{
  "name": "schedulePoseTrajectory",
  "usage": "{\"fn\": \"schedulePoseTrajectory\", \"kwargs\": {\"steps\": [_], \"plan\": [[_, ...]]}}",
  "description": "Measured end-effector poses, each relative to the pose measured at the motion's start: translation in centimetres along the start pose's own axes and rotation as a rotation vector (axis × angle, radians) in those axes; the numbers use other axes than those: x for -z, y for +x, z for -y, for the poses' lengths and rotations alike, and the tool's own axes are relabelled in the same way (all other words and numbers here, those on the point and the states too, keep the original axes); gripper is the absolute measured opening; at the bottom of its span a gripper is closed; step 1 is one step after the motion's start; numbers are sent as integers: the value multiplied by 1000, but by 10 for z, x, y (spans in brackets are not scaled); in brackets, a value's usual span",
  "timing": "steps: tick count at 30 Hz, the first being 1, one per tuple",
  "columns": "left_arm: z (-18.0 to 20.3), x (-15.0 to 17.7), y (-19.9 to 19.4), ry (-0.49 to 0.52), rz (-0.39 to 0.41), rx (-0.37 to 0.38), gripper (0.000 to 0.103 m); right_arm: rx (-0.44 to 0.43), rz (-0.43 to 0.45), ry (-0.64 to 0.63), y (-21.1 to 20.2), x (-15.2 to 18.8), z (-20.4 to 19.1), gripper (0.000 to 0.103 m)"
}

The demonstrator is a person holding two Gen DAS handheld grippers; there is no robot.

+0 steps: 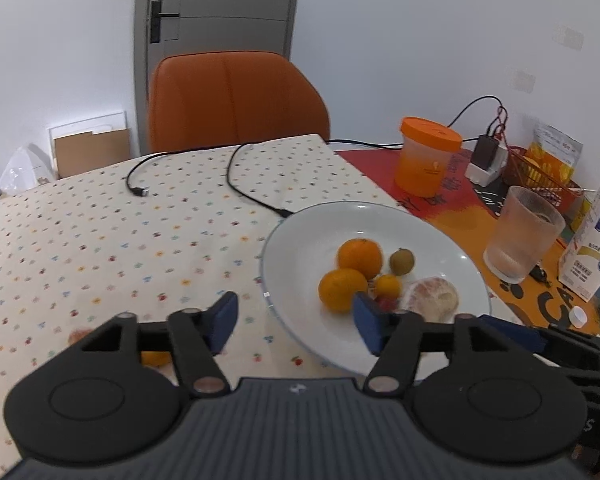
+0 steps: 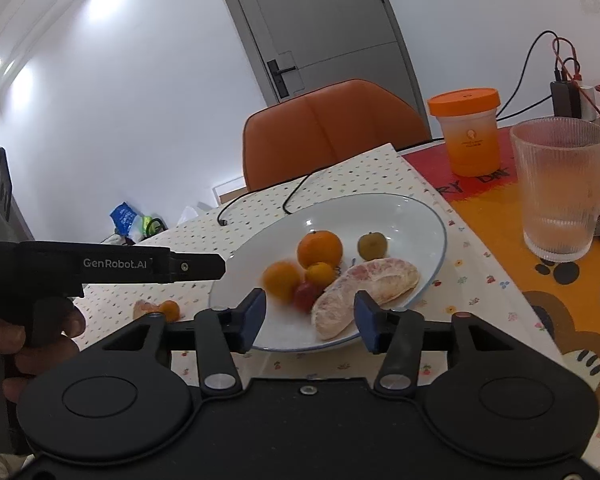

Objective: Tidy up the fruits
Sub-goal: 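Lower the red plum onto the plate with the right tool while the left tool releases the orange there, then move both open tools back from the plate to the fruit pile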

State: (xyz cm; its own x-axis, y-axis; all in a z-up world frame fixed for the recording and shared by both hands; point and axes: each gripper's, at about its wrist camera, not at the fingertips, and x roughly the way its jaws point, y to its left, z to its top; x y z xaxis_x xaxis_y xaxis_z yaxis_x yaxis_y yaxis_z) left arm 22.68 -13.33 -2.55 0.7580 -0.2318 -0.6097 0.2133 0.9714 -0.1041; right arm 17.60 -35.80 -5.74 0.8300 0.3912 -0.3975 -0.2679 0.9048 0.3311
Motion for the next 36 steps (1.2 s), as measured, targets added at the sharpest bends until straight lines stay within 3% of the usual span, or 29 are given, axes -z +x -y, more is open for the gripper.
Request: {"fn": "schedulePoseTrajectory", "kwargs": {"steps": [3,7,9,11,15,36], "plan": [[-9,3,-3,-14,4,-47,77,-6,-2,-4,1,1,-4,52],[-24,4,-13,-54,21,-57,82,1,-3,-11,1,2,-10,62],[-28,5,-17,-58,28,-67,87,5,-1,-15,2,3,-14,75],[-32,7,-22,-62,36,-75,90,1,0,-27,1,3,-18,79],[-43,11,-33,-90,52,-82,96,-20,19,-59,-1,4,-30,100],[-93,42,-72,-185,71,-160,98,-121,-35,-113,9,14,-76,103]]}}
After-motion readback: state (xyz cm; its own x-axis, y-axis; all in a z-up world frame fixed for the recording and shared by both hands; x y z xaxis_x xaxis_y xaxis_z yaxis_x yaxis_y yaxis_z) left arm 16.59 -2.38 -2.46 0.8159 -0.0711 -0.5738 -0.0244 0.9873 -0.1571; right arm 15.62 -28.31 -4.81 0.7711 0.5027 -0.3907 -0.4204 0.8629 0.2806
